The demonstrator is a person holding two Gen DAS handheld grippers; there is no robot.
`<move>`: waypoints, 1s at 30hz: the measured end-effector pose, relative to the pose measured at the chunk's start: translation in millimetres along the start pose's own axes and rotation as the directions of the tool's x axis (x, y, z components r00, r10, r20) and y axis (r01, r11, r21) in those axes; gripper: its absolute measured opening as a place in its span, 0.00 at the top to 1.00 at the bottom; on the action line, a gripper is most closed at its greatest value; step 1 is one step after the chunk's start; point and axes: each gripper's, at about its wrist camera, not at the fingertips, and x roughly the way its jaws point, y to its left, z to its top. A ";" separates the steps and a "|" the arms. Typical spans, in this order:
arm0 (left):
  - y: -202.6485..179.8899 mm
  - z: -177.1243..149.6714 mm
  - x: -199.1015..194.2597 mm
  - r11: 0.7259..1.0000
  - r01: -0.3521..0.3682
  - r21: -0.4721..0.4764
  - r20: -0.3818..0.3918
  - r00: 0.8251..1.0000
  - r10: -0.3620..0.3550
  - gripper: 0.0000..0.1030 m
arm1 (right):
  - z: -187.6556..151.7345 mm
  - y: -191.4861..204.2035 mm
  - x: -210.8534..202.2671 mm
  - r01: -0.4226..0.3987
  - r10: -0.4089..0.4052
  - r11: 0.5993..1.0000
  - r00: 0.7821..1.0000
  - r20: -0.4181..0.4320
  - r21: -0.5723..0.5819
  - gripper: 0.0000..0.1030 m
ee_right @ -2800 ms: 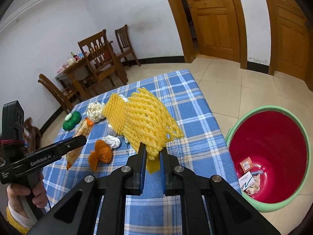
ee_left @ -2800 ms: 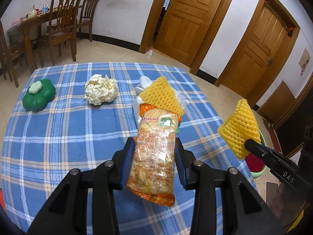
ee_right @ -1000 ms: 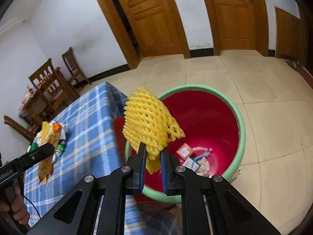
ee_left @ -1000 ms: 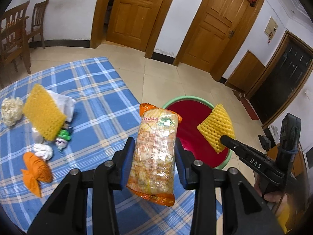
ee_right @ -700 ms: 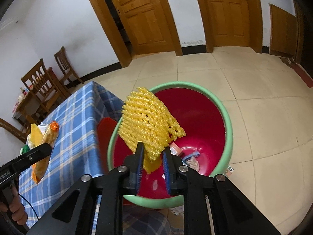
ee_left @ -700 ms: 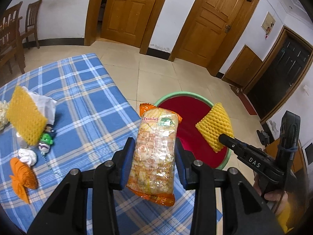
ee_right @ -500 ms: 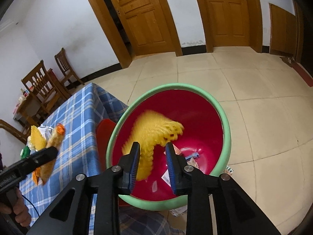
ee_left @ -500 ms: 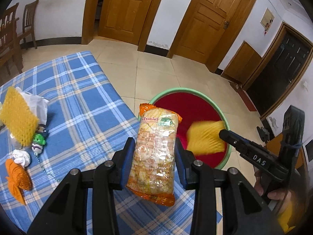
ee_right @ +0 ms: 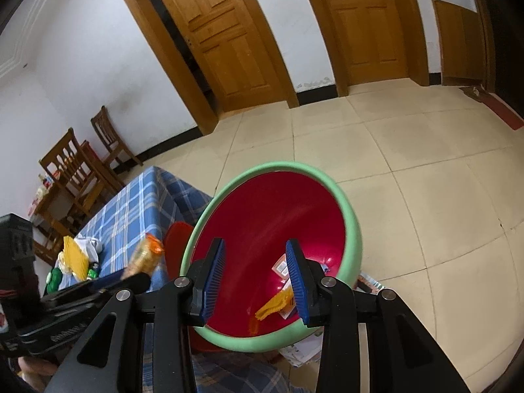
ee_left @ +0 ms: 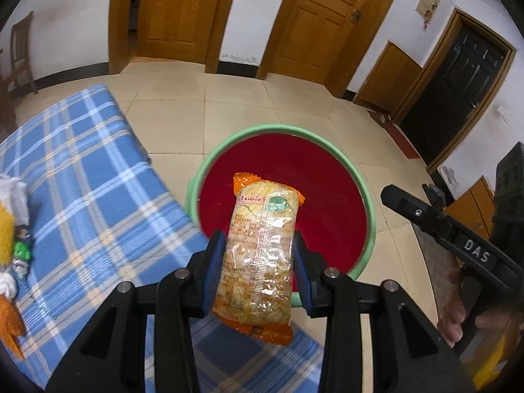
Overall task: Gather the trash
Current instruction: 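Open the right tool to drop the foam net while the left tool drops the snack packet into the bin, then move both open tools back over the table toward the orange cloth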
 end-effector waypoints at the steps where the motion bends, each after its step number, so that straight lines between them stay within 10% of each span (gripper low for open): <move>1: -2.5 1.2 2.6 1.000 0.004 0.006 -0.004 1.000 -0.004 0.62 | 0.8 -1.1 -0.7 0.002 -0.002 1.000 1.000 0.003 0.003 0.62; 7: -14.8 4.5 7.5 1.000 -0.003 0.025 0.000 1.000 0.003 0.41 | 1.7 -6.5 -2.3 0.010 -0.010 1.000 1.000 0.005 0.015 0.62; 30: 33.9 -19.1 -55.3 0.993 -0.040 -0.114 0.069 0.996 0.048 0.40 | -8.0 25.4 -1.3 -0.032 0.031 0.999 0.999 -0.029 -0.033 0.48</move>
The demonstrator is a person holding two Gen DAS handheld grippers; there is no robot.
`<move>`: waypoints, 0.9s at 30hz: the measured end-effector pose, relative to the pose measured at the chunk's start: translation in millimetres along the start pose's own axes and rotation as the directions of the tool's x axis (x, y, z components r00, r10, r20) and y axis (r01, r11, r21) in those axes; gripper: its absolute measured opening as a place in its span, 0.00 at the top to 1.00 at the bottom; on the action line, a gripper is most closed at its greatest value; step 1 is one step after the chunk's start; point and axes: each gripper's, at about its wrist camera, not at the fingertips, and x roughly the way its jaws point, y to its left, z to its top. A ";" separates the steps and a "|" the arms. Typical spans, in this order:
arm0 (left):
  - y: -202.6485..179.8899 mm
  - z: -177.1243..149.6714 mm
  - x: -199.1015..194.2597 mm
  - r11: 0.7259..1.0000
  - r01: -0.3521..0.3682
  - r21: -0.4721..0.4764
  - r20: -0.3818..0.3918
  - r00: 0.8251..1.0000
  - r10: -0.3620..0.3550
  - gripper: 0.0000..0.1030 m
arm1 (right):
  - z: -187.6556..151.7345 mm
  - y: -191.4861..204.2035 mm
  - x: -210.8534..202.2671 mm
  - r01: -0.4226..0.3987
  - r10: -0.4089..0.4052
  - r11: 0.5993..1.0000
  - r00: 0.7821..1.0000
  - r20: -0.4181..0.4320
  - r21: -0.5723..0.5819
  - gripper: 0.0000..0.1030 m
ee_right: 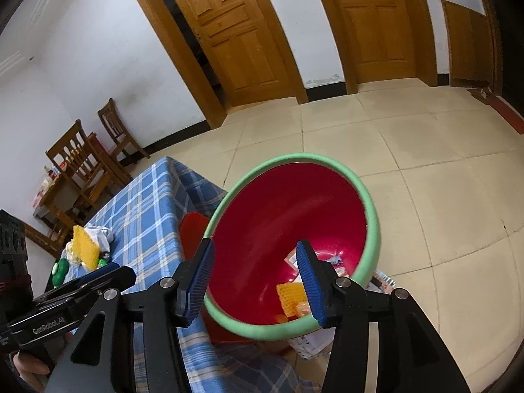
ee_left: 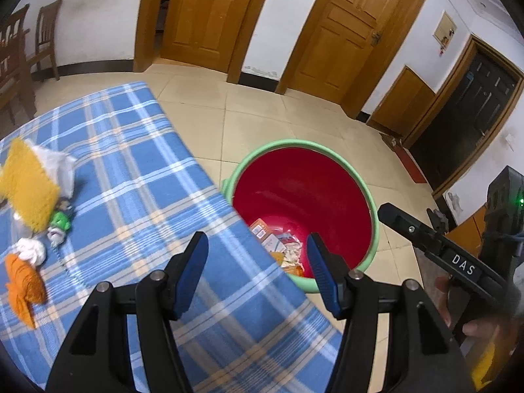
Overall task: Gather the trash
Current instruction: 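Move both open tools back over the table toward the orange cloth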
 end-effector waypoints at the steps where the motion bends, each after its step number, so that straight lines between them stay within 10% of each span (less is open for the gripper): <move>1: 3.0 -1.2 -2.4 1.000 -0.003 -0.007 -0.001 1.000 0.003 0.40 | -0.6 2.6 0.1 -0.003 0.003 1.000 1.000 -0.002 -0.004 0.48; 27: 114.6 -20.1 -61.9 0.963 -0.155 -0.220 0.069 0.982 0.173 0.40 | -19.7 74.7 12.9 -0.077 0.069 0.991 0.995 -0.069 -0.112 0.47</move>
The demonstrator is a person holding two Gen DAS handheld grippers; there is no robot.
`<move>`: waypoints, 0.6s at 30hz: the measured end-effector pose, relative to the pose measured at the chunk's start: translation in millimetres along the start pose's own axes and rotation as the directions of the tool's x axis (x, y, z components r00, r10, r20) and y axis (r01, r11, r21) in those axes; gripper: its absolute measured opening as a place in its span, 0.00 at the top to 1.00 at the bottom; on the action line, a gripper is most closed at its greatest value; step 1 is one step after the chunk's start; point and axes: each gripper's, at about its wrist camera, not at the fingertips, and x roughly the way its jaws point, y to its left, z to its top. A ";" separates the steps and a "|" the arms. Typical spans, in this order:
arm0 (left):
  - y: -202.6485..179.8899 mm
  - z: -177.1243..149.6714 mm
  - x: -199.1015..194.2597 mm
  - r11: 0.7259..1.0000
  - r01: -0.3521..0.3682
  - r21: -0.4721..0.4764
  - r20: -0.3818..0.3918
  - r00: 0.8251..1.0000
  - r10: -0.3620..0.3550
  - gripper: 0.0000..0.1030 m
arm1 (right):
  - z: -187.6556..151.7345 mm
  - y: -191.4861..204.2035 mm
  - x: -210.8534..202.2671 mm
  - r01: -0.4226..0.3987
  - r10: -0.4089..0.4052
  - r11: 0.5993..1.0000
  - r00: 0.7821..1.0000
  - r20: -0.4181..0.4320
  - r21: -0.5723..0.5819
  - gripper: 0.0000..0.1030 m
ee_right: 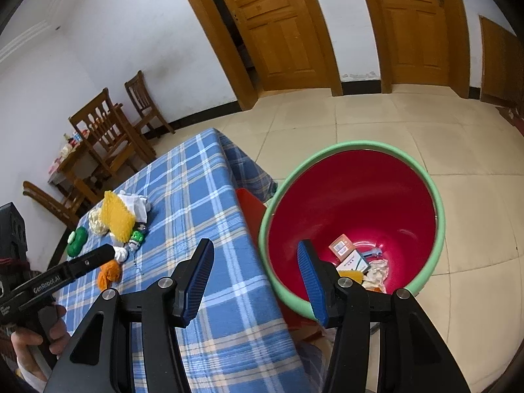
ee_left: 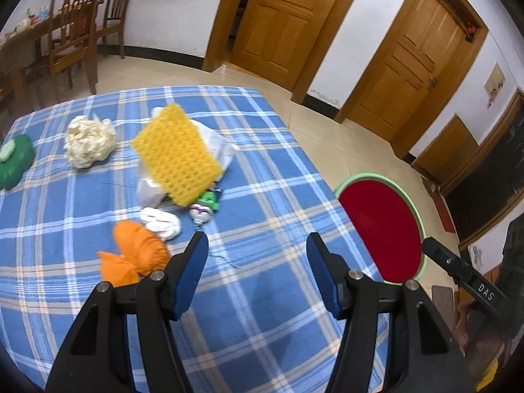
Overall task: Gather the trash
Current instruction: 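Move both open tools back over the table toward the orange cloth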
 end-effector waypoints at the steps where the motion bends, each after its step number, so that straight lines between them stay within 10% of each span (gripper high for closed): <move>1: 2.9 0.7 -0.5 1.000 -0.006 -0.005 0.004 1.000 0.006 0.40 | 0.3 2.1 1.4 0.000 0.000 1.000 1.000 -0.003 -0.004 0.47; 18: 49.2 -2.9 17.6 0.989 -0.141 -0.049 -0.004 0.990 0.141 0.40 | 2.1 32.4 18.1 -0.010 0.007 0.999 0.999 -0.043 -0.052 0.47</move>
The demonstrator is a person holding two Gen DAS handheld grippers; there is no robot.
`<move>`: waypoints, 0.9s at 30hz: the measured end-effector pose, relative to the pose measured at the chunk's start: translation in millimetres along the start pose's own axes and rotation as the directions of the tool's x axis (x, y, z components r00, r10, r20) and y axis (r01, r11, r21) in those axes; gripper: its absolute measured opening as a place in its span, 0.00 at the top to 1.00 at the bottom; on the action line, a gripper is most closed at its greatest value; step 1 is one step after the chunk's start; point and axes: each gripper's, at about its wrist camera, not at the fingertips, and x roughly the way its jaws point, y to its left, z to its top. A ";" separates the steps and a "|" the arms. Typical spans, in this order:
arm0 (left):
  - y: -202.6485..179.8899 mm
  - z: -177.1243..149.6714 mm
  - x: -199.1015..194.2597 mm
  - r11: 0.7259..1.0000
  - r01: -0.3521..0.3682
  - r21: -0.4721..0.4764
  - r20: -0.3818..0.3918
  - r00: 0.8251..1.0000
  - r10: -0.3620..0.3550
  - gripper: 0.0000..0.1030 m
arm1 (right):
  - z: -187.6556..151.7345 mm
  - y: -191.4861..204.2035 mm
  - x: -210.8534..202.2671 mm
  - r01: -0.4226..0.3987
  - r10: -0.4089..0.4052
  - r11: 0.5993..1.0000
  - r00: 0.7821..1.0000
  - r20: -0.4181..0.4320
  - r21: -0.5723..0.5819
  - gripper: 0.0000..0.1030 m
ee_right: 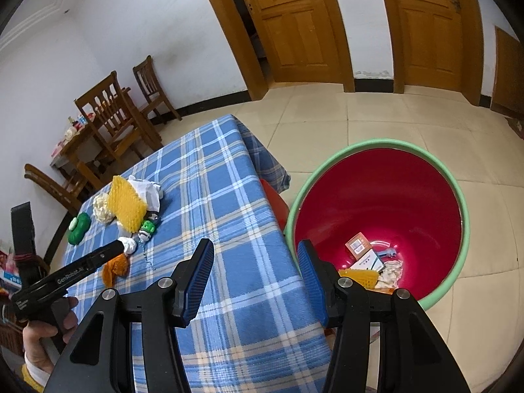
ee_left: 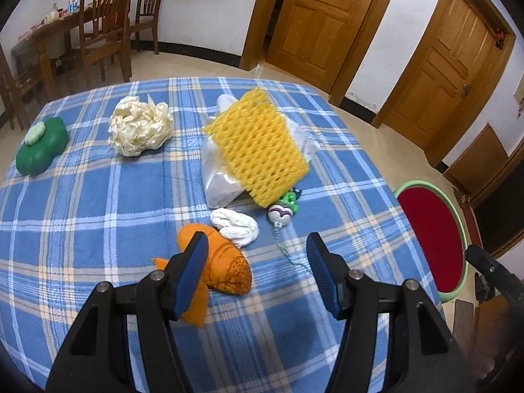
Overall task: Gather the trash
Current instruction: 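Move both open tools back over the table toward the orange cloth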
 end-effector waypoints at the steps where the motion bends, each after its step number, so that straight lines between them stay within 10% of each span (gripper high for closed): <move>1: 1.6 0.2 1.4 1.000 0.000 -0.003 0.000 1.000 0.000 0.40 | 0.2 1.3 1.1 -0.001 0.001 1.000 1.000 -0.002 -0.001 0.47; 27: 26.8 -9.5 18.1 0.999 -0.039 -0.001 -0.014 0.999 0.039 0.51 | 0.9 47.0 30.5 -0.081 0.076 0.994 0.995 -0.066 -0.075 0.47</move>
